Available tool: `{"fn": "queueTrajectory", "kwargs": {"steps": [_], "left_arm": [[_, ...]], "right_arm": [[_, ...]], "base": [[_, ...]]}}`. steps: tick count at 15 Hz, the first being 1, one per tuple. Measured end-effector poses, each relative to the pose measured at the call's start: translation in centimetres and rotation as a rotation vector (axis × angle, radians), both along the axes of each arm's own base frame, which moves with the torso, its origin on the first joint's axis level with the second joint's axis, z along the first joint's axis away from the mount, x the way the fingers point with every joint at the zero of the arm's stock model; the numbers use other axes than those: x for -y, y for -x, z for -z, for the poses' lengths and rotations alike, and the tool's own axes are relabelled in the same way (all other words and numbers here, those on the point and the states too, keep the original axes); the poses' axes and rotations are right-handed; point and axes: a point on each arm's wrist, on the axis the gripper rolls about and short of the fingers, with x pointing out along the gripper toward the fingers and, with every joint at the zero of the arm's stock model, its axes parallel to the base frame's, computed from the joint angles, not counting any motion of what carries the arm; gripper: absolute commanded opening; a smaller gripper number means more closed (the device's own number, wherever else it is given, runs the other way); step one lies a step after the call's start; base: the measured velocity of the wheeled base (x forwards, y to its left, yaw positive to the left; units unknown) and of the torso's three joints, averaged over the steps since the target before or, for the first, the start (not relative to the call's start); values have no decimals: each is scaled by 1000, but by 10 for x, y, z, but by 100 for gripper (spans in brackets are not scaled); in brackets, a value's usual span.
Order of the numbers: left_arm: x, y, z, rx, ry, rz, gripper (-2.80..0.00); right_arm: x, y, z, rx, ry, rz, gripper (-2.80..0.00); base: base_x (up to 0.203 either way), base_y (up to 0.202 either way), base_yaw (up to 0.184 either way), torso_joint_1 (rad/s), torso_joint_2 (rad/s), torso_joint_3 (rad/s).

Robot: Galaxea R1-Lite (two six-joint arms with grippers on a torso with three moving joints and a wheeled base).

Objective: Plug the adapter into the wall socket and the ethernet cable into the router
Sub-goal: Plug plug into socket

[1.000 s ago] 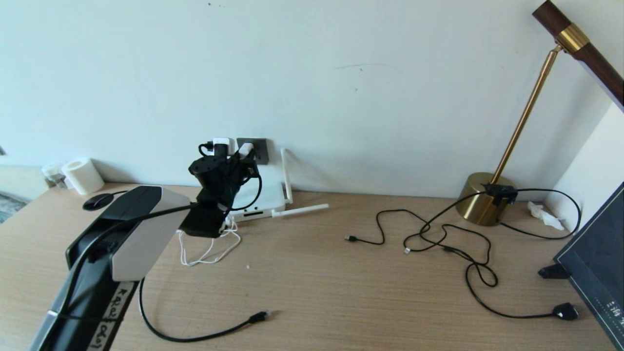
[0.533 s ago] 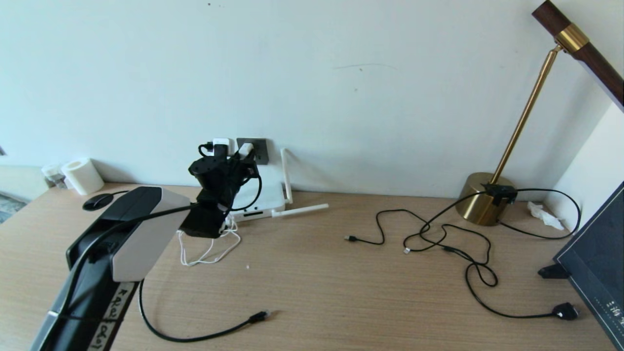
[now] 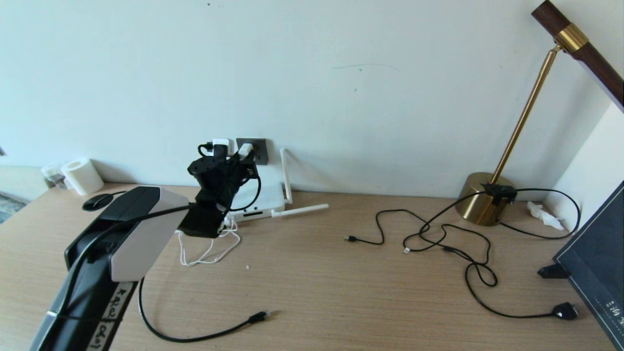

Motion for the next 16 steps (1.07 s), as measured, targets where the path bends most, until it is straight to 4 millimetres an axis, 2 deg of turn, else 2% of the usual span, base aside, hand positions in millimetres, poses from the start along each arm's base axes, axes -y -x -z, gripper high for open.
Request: {"fn": "queueTrajectory", "kwargs": {"steps": [16], "left_arm": [[-3, -9, -3, 19, -12, -12, -280]], "right_arm": [[0, 0, 0, 0, 0, 0, -280]], "base": [[0, 0, 0, 0, 0, 0]]}}
